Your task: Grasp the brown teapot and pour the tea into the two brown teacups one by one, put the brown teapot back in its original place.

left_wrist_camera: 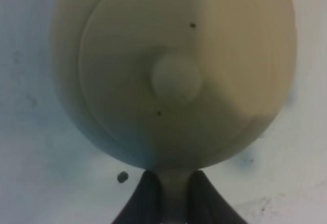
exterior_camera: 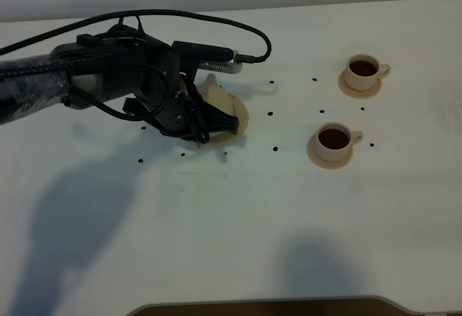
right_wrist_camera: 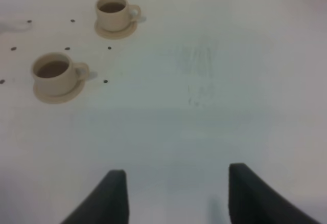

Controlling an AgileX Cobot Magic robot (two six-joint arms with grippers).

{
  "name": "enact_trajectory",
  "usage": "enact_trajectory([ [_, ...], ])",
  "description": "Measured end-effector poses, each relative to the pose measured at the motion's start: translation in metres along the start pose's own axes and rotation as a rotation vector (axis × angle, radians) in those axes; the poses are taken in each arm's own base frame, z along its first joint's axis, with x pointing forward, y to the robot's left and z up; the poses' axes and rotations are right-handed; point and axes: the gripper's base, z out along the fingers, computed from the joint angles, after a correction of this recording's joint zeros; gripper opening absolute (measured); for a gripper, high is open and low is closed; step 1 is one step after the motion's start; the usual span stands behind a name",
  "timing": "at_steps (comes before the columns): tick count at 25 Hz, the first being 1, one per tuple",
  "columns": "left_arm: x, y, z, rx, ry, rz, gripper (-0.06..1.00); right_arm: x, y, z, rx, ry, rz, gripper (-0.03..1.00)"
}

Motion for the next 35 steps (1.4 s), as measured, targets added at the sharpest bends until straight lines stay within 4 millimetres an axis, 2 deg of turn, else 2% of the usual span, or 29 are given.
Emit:
enact_trajectory([
  [20, -0.0025, -0.0008, 0.0015, 0.008, -0.027, 0.031, 0.14, 0.0000, 0.0000, 0.0000, 0.000, 0.000, 0.000, 0.44],
  [23, -0.0034, -0.0010, 0.0017, 0.010, -0.037, 0.035, 0.17, 0.0000, 0.0000, 0.0000, 0.000, 0.000, 0.000, 0.44],
  [30, -0.0031, -0.0007, 0.0017, 0.008, -0.033, 0.048, 0.34, 0.0000, 0.0000, 0.0000, 0.000, 0.000, 0.000, 0.44],
  [35, 0.0015, 0.0021, 0.0018, -0.007, 0.021, 0.060, 0.37, 0.0000, 0.0000, 0.0000, 0.000, 0.000, 0.000, 0.44],
])
